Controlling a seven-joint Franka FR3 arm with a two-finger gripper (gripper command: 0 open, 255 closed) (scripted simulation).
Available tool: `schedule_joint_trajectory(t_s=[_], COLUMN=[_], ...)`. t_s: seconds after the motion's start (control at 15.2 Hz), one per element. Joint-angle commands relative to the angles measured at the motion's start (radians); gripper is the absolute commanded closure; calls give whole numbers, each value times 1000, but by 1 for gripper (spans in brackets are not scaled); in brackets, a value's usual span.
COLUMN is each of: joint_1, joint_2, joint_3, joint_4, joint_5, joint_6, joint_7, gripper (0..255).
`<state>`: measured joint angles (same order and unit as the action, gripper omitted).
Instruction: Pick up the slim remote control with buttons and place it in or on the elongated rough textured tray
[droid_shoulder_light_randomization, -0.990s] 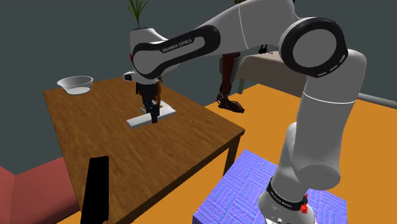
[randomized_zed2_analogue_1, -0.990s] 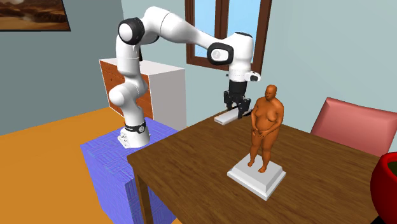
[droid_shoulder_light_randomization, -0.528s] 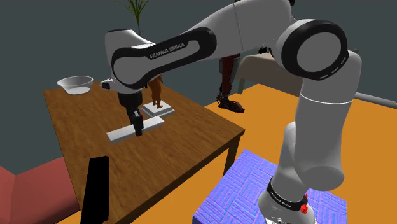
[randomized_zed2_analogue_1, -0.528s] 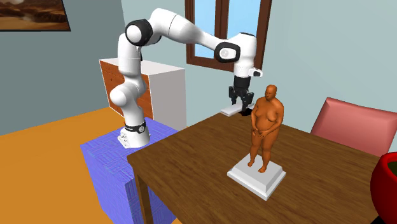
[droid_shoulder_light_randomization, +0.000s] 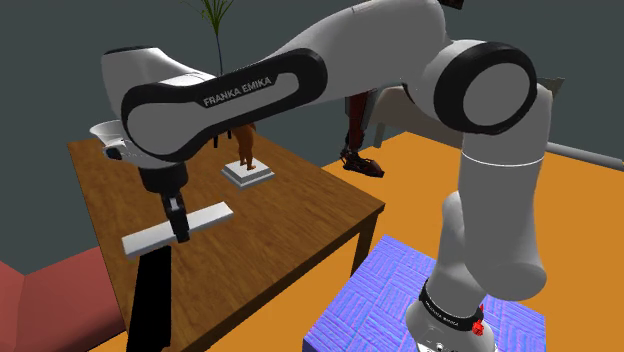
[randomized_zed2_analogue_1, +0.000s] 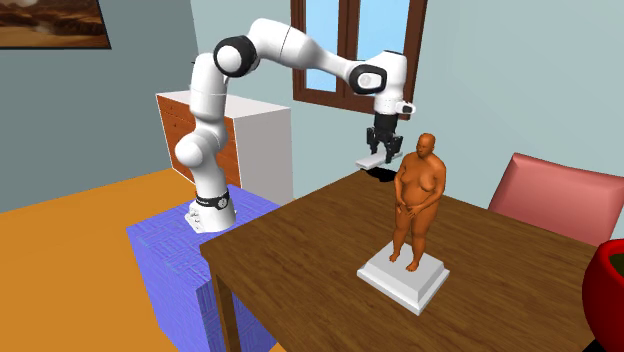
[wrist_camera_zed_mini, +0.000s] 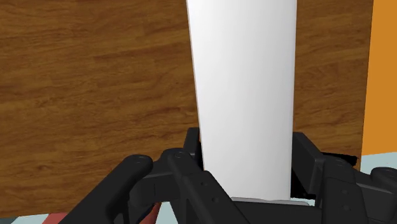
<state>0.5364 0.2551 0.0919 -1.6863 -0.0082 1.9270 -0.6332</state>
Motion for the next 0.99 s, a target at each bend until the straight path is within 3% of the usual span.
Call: schedule_joint_trajectory(t_s=[0.0,0.33,0.92], joint_1=[29,108,108], joint_2=[33,140,165], joint_3=[15,47,45], joint_4=[48,203,118], joint_5=[-7,-30,-34], joint_6=[-14,-62,47], joint_7=[47,157,159], gripper=[255,255,255])
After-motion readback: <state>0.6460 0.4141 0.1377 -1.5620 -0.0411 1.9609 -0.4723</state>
